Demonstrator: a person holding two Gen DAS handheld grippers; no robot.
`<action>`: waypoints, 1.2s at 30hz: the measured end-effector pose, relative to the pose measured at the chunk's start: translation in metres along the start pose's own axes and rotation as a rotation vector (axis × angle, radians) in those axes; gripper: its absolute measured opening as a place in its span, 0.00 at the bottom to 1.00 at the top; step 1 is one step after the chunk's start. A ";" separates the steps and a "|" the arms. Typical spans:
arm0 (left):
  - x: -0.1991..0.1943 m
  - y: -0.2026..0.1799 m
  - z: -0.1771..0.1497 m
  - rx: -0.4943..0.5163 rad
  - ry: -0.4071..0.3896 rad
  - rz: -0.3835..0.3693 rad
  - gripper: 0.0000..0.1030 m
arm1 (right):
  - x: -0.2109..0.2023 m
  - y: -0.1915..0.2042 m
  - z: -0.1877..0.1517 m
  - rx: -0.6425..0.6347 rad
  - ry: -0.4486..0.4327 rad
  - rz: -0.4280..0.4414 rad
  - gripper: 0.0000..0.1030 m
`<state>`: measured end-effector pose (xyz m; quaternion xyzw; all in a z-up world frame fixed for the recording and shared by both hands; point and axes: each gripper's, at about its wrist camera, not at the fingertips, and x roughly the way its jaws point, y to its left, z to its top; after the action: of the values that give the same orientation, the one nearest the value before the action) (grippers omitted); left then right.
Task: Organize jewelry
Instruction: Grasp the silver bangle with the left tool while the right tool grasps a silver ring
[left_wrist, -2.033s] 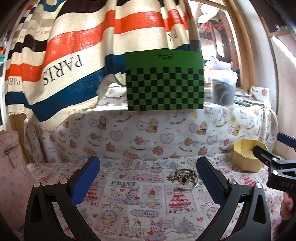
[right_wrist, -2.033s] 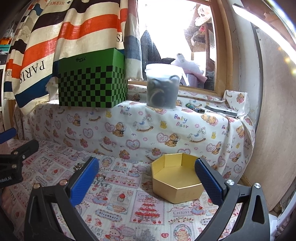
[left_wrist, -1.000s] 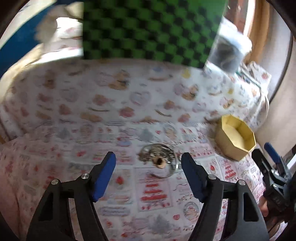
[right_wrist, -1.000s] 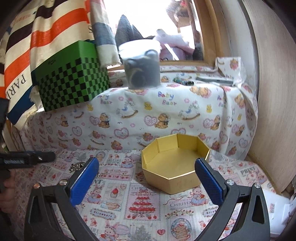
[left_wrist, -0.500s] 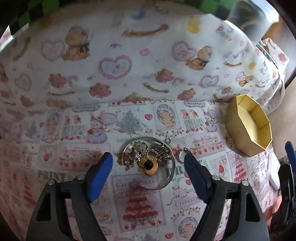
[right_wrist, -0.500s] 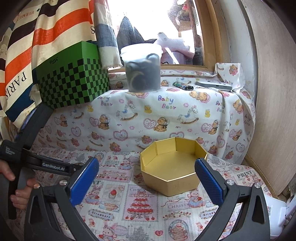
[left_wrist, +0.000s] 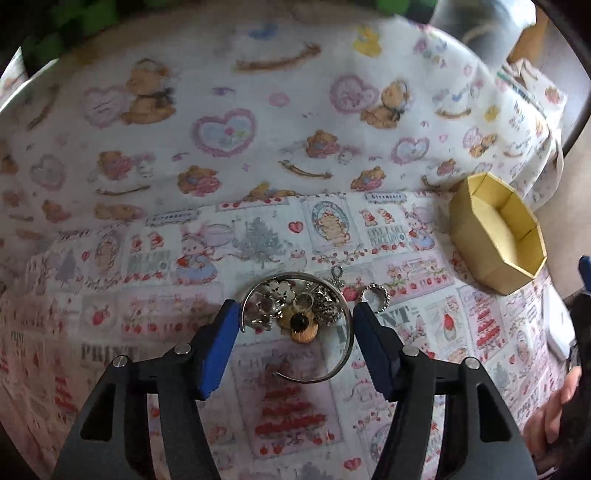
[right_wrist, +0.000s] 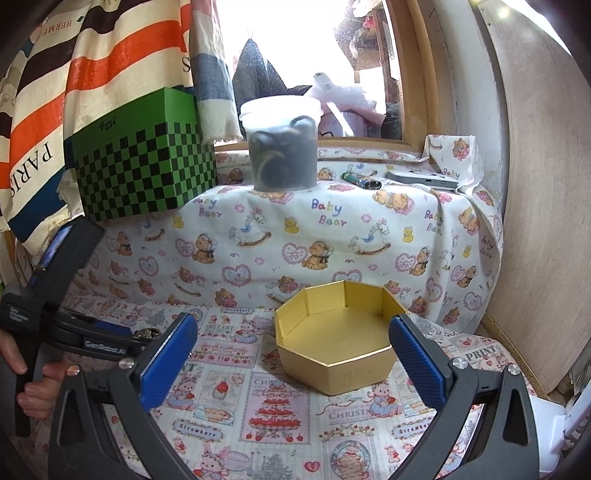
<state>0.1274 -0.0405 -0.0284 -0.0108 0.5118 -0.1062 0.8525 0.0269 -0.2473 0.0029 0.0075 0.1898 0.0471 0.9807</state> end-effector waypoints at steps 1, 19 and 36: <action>-0.009 0.003 -0.005 -0.010 -0.019 -0.012 0.60 | 0.000 -0.001 0.000 0.003 0.002 0.006 1.00; -0.079 0.069 -0.039 -0.180 -0.268 -0.047 0.60 | -0.001 0.006 0.012 0.061 0.114 0.218 0.81; -0.058 0.082 -0.036 -0.237 -0.228 0.013 0.60 | 0.112 0.097 -0.003 -0.064 0.560 0.223 0.30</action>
<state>0.0835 0.0538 -0.0055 -0.1199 0.4209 -0.0377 0.8984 0.1202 -0.1403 -0.0387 -0.0161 0.4492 0.1609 0.8787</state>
